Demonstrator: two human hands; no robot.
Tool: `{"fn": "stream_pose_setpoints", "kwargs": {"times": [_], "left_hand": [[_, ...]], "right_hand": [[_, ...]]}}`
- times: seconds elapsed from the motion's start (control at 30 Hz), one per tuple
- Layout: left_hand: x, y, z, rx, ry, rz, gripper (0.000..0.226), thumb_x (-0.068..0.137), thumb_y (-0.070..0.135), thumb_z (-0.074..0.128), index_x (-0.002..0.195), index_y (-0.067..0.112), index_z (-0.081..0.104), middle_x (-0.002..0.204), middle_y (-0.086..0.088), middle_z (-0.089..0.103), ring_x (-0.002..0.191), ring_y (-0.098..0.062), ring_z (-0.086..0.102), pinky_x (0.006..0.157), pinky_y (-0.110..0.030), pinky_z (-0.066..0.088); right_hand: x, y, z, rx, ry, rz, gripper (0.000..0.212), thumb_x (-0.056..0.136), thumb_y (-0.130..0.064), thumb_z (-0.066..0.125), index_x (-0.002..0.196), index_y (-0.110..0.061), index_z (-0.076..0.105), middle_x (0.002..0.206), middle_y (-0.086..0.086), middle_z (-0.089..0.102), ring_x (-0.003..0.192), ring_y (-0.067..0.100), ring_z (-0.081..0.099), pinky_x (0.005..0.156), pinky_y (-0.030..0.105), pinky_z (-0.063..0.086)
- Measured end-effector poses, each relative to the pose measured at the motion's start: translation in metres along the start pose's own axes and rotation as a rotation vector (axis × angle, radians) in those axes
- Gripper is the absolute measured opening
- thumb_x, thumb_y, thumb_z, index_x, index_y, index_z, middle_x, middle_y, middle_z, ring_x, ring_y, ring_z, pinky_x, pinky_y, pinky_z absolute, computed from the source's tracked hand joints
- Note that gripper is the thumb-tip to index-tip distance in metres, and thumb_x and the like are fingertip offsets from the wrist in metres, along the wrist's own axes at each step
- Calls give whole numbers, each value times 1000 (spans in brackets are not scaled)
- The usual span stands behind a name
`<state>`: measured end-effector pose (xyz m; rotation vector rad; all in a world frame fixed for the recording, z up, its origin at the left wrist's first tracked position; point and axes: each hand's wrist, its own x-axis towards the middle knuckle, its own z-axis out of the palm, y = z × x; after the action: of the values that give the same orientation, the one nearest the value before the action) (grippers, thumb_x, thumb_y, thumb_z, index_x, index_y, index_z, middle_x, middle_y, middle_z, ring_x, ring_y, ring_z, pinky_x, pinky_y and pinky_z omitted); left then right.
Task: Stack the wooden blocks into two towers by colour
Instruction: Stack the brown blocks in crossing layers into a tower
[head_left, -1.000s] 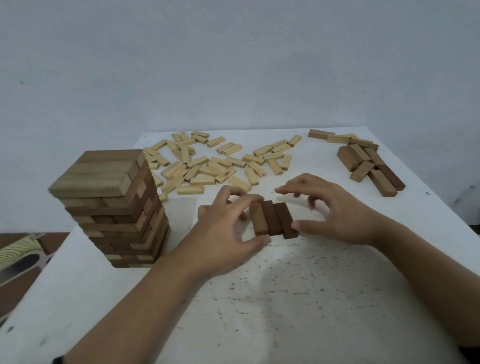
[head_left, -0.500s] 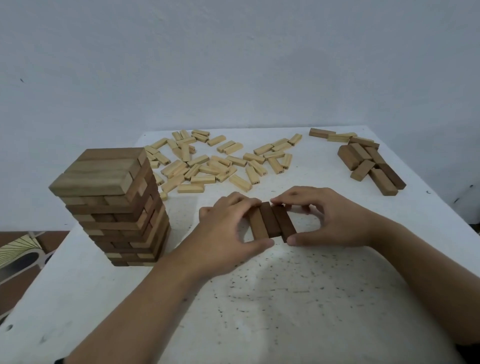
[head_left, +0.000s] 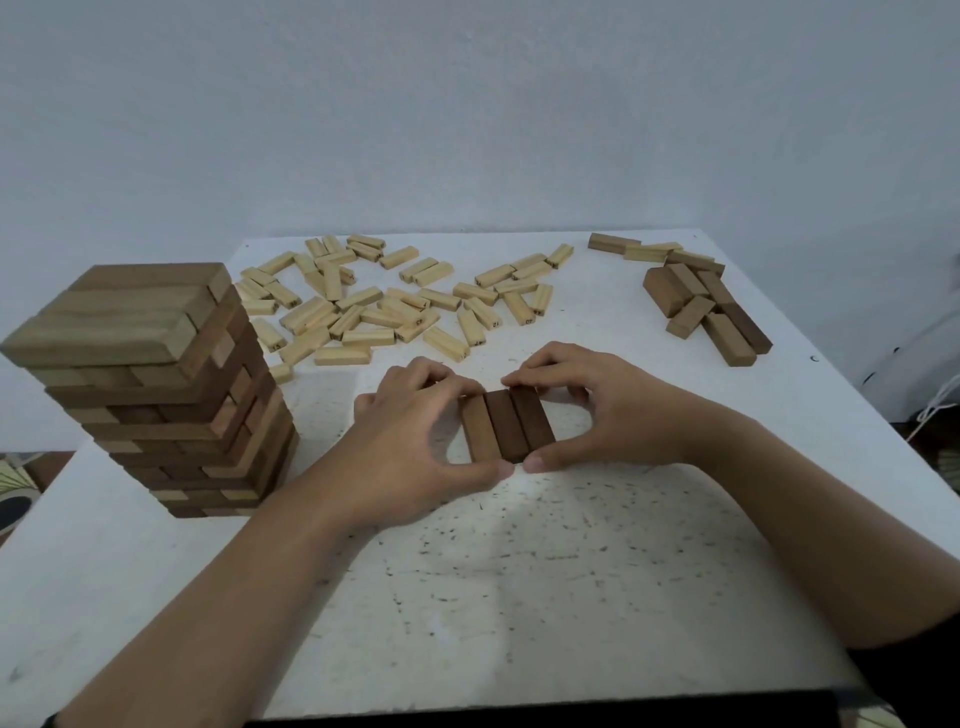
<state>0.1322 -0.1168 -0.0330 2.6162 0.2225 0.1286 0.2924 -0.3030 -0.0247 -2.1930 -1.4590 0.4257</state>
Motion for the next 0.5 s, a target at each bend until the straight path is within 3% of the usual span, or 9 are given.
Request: {"fn": "stream_pose_setpoints", "kwargs": {"times": [0.13, 0.3, 0.5], "left_hand": [[0, 1, -3, -14, 1, -32, 78, 73, 73, 74, 139, 41, 47, 125, 24, 36, 121, -1, 30, 99, -32, 30], [-1, 2, -6, 7, -35, 8, 72, 75, 75, 70, 137, 46, 47, 125, 25, 37, 122, -1, 29, 101, -33, 27], [-1, 5, -3, -26, -25, 9, 70, 68, 77, 67, 127, 44, 51, 118, 27, 42, 115, 2, 32, 96, -31, 27]], "right_hand": [[0, 0, -3, -38, -12, 39, 91, 68, -61, 84, 148, -36, 47, 133, -26, 42, 117, -9, 38, 90, 9, 31], [-2, -4, -3, -15, -32, 20, 69, 71, -58, 83, 132, -40, 57, 126, -22, 47, 122, 1, 37, 102, 25, 35], [-2, -3, -1, 25, -42, -1, 65, 71, -56, 84, 128, -41, 58, 122, -24, 48, 121, -1, 38, 103, 27, 38]]}}
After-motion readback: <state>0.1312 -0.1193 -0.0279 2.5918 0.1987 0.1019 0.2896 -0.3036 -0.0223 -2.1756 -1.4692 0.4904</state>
